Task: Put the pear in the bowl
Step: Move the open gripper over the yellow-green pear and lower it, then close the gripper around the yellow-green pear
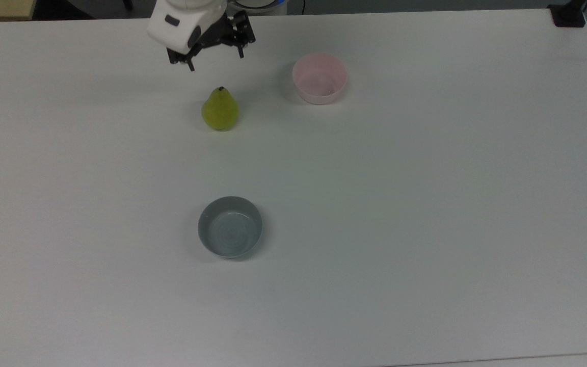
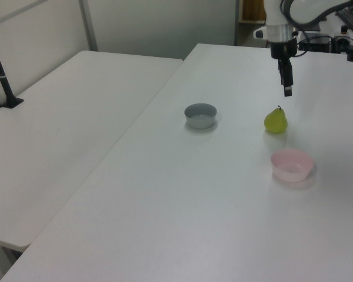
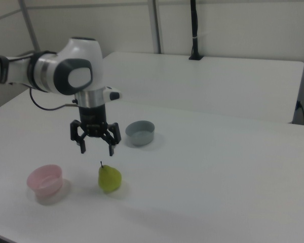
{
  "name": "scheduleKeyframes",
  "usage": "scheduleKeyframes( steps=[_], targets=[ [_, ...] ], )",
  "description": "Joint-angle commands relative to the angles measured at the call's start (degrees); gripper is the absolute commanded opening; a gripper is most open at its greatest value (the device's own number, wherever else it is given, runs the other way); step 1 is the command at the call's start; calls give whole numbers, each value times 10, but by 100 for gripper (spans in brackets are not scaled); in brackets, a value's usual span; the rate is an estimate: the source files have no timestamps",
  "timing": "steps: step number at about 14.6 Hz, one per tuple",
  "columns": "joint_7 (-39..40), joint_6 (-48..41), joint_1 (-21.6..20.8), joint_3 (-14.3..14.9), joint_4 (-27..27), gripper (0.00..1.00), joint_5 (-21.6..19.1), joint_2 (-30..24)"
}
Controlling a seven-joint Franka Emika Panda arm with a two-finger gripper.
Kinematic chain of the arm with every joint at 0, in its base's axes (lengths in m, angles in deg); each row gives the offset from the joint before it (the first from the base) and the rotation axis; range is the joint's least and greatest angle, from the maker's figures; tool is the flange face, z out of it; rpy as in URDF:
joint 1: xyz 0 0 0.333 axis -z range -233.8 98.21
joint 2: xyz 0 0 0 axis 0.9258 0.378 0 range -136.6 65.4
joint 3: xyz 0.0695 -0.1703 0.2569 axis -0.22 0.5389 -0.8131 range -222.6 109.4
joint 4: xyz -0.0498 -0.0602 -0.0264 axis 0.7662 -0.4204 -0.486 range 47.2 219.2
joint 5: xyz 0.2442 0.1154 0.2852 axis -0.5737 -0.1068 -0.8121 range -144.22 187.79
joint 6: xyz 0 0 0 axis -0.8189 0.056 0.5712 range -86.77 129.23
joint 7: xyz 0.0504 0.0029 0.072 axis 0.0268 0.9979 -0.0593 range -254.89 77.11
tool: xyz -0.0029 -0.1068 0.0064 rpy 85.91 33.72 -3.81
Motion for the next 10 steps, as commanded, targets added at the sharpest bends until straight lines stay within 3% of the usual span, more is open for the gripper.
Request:
scheduleKeyframes(
  steps=[1,3,10],
  targets=[
    [2,66,11,-7,4,100,21,50],
    [3,67,13,-7,6,100,54,70],
    [2,66,5,-7,7,100,65,103]
  ],
)
